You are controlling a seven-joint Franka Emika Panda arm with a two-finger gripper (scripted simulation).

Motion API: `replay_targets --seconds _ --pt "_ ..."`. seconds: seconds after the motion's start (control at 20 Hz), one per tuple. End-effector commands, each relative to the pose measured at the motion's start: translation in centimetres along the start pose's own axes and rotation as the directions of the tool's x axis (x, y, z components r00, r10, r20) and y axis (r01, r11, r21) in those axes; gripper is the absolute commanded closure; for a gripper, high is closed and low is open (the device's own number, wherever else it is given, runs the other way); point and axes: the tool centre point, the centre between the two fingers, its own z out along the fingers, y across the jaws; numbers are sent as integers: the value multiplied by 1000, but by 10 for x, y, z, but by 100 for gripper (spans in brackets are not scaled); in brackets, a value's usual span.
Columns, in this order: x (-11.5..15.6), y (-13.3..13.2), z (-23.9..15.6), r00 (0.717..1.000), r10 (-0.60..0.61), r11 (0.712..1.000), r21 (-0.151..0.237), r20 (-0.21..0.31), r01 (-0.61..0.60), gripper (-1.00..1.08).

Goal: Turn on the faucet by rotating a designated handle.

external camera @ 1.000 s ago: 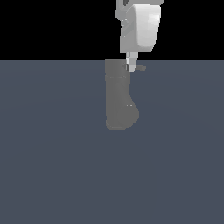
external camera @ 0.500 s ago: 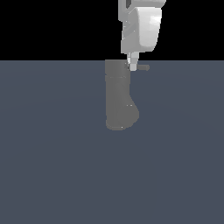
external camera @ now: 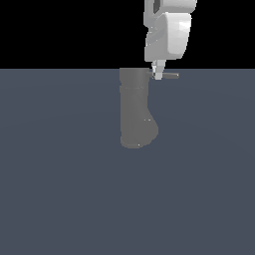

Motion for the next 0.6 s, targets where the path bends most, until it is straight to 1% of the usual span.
replay_targets --seconds 0.0,0.55 --pt "22 -5 0 1000 29 1000 9 -6 -29 108" --pt "50 -24 -1 999 43 999 10 -6 -43 108"
